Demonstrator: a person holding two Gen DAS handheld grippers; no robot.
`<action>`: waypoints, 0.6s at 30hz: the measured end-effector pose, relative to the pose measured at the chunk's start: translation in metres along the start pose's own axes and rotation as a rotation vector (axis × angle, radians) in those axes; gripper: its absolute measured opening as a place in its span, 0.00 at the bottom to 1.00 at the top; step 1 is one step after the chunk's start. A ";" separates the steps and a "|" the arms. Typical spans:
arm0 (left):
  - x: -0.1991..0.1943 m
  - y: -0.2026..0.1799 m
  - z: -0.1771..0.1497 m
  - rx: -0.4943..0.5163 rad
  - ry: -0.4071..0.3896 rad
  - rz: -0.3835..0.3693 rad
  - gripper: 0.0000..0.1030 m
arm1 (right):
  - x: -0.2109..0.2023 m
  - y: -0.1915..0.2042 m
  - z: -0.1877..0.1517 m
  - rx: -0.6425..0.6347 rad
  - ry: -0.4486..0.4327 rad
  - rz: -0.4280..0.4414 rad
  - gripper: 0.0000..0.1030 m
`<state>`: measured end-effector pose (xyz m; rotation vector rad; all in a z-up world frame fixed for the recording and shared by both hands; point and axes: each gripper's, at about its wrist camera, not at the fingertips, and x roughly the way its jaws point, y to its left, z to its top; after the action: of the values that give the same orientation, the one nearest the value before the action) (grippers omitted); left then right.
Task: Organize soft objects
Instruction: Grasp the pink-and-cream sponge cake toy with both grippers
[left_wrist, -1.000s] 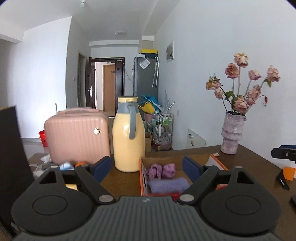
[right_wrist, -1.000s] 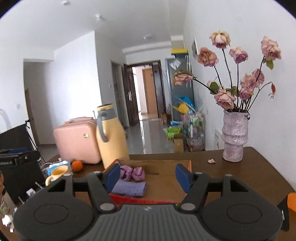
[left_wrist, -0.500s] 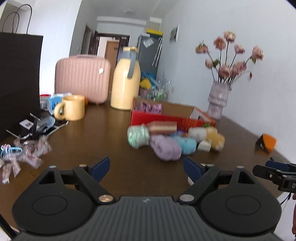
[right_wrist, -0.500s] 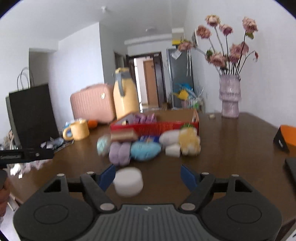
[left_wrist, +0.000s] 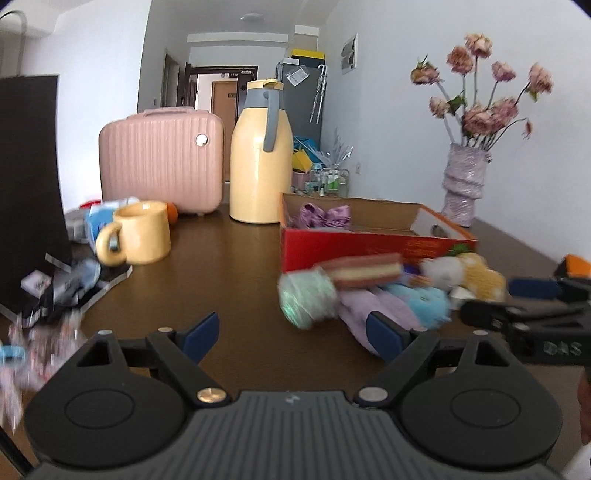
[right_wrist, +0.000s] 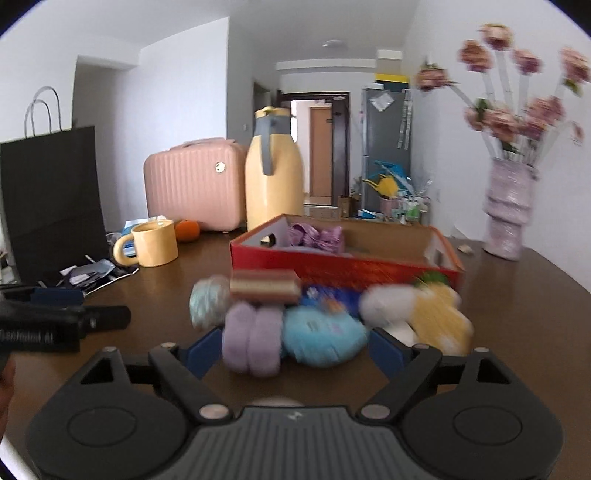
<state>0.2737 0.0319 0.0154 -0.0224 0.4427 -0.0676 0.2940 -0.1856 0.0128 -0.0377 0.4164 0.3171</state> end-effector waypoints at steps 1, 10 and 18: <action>0.012 0.003 0.005 0.009 0.003 0.011 0.86 | 0.017 0.003 0.007 -0.009 0.009 0.002 0.84; 0.072 0.028 0.028 -0.018 0.025 0.074 0.86 | 0.127 0.025 0.046 0.023 0.129 0.044 0.76; 0.045 0.025 0.026 -0.036 -0.006 0.075 0.86 | 0.085 0.012 0.043 0.040 -0.012 0.090 0.61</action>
<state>0.3267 0.0539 0.0191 -0.0419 0.4382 0.0141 0.3809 -0.1452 0.0177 0.0221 0.4127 0.3972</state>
